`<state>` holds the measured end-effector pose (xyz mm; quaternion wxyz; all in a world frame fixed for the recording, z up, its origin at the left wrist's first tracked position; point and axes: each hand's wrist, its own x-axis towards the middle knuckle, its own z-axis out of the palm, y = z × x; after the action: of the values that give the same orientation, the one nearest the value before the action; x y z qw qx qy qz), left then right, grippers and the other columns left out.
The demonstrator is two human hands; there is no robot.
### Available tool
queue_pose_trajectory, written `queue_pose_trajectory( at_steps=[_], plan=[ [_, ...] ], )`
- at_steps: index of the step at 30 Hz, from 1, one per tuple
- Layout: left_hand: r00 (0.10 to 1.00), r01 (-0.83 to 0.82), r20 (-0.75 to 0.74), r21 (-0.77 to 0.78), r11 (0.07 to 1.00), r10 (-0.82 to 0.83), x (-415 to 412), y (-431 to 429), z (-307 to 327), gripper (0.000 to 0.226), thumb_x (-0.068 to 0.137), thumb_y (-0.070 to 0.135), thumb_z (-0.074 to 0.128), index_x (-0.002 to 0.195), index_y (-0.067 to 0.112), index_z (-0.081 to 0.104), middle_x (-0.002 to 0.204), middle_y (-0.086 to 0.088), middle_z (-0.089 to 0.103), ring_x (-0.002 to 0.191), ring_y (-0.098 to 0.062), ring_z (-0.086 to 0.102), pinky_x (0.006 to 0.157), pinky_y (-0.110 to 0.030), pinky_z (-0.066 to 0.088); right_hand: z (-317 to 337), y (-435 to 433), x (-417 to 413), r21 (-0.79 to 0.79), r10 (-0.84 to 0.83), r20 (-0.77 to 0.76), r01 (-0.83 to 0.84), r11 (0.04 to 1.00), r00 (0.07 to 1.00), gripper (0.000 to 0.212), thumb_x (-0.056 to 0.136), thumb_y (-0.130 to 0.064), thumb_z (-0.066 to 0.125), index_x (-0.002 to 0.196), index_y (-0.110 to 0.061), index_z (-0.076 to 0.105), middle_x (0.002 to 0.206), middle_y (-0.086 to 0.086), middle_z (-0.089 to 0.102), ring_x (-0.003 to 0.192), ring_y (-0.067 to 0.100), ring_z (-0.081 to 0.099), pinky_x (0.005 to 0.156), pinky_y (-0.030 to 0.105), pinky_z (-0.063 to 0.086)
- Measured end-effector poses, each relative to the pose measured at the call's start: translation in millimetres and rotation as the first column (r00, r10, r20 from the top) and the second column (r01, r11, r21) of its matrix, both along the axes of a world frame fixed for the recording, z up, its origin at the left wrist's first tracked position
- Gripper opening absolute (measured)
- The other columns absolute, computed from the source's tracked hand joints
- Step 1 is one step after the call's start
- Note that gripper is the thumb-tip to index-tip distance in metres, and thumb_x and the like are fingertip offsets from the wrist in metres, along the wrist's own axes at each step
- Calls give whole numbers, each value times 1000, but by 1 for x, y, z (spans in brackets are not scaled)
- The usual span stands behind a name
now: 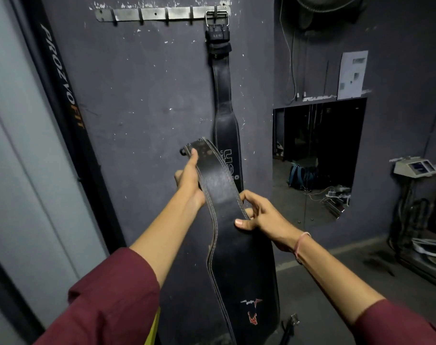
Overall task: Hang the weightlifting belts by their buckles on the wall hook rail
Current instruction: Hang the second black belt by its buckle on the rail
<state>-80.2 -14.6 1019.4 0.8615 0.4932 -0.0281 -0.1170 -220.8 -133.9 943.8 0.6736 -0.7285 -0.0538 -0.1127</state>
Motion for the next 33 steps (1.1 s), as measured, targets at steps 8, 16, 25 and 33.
queue_pose_trajectory(
  at_steps=[8, 16, 25, 33],
  plan=[
    [839, -20, 544, 71, 997, -21, -31, -17, 11, 35, 94, 43, 57, 105, 12, 70, 110, -18, 72, 100, -26, 64, 101, -58, 47, 28, 7, 17, 186, -280, 206, 243, 952, 938, 8, 90, 1, 68, 88, -7, 69, 74, 2, 70, 68, 19, 63, 57, 26, 51],
    [813, -69, 582, 112, 991, -9, -44, -22, 11, 39, 100, 39, 49, 120, 10, 65, 121, -11, 71, 119, -28, 64, 108, -53, 46, -50, 3, -1, 114, -268, 77, 258, 959, 960, 19, 76, 10, 77, 95, 10, 71, 94, 17, 77, 82, 20, 73, 69, 30, 60],
    [696, -127, 713, 239, 963, -85, -45, -27, 4, 24, 106, 39, 39, 106, 22, 57, 117, -5, 57, 106, -5, 58, 101, -32, 44, 79, -4, 20, 166, -352, 326, 313, 935, 878, 10, 87, -1, 72, 78, 1, 69, 66, 2, 71, 65, 12, 68, 62, 28, 58],
    [622, -173, 769, 319, 932, -148, -54, -6, 2, 32, 104, 34, 49, 127, 12, 50, 123, 1, 65, 115, -7, 61, 97, -19, 48, 84, 12, 42, 263, -504, 362, 433, 862, 784, 7, 87, 3, 68, 93, 6, 70, 86, 14, 74, 80, 22, 70, 73, 32, 59]
  ],
)
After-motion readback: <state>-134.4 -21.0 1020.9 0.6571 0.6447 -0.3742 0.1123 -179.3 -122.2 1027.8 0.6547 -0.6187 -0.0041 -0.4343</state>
